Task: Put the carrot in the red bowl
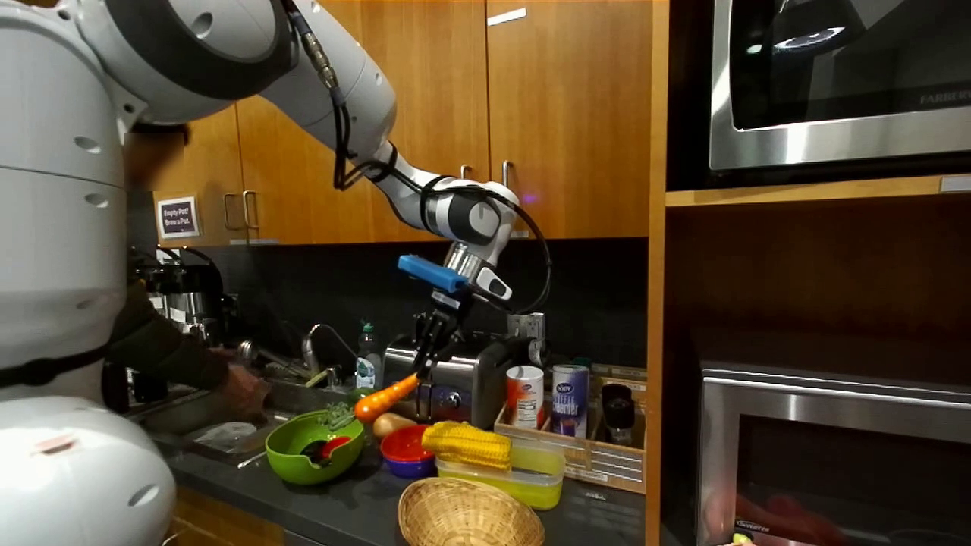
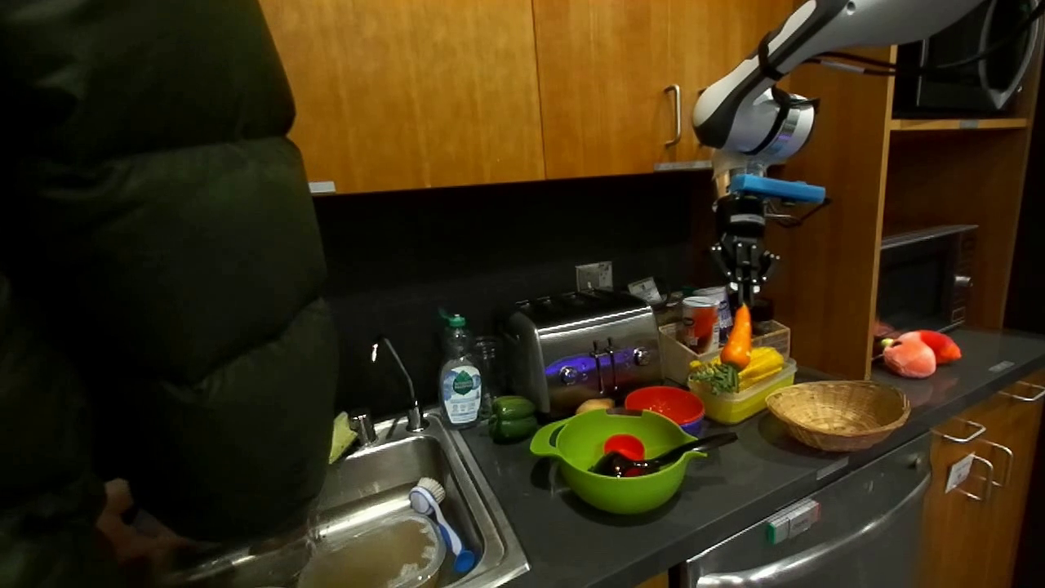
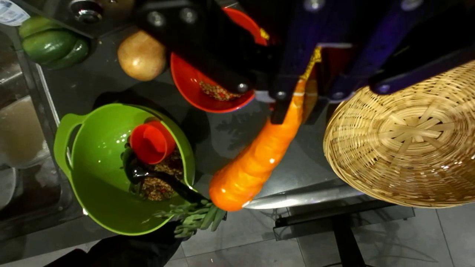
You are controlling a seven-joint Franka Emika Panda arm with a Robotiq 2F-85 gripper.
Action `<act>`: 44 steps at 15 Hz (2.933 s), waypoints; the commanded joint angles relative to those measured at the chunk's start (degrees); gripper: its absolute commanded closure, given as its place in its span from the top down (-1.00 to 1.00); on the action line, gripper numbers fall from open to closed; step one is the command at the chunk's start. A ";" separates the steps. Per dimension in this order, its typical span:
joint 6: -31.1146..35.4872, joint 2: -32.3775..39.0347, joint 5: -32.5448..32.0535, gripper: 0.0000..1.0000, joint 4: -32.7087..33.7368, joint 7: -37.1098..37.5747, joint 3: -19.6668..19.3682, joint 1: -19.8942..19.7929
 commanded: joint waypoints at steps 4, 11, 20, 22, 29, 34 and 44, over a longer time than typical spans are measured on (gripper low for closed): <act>-6.36 2.88 0.42 -0.92 4.82 -0.64 0.25 0.18; -9.99 3.69 0.80 -0.92 6.30 -1.46 0.20 0.08; 17.11 0.45 -0.43 -0.92 -1.37 2.53 -0.56 0.02; 22.07 0.31 0.23 -0.92 -2.54 2.78 -0.52 -0.05; 29.43 -0.47 -0.03 -0.92 -7.10 2.77 0.07 0.45; 30.83 -0.83 0.34 -0.92 -9.01 2.55 0.66 0.63; 31.56 -0.77 0.85 -0.92 -9.35 2.24 1.63 1.31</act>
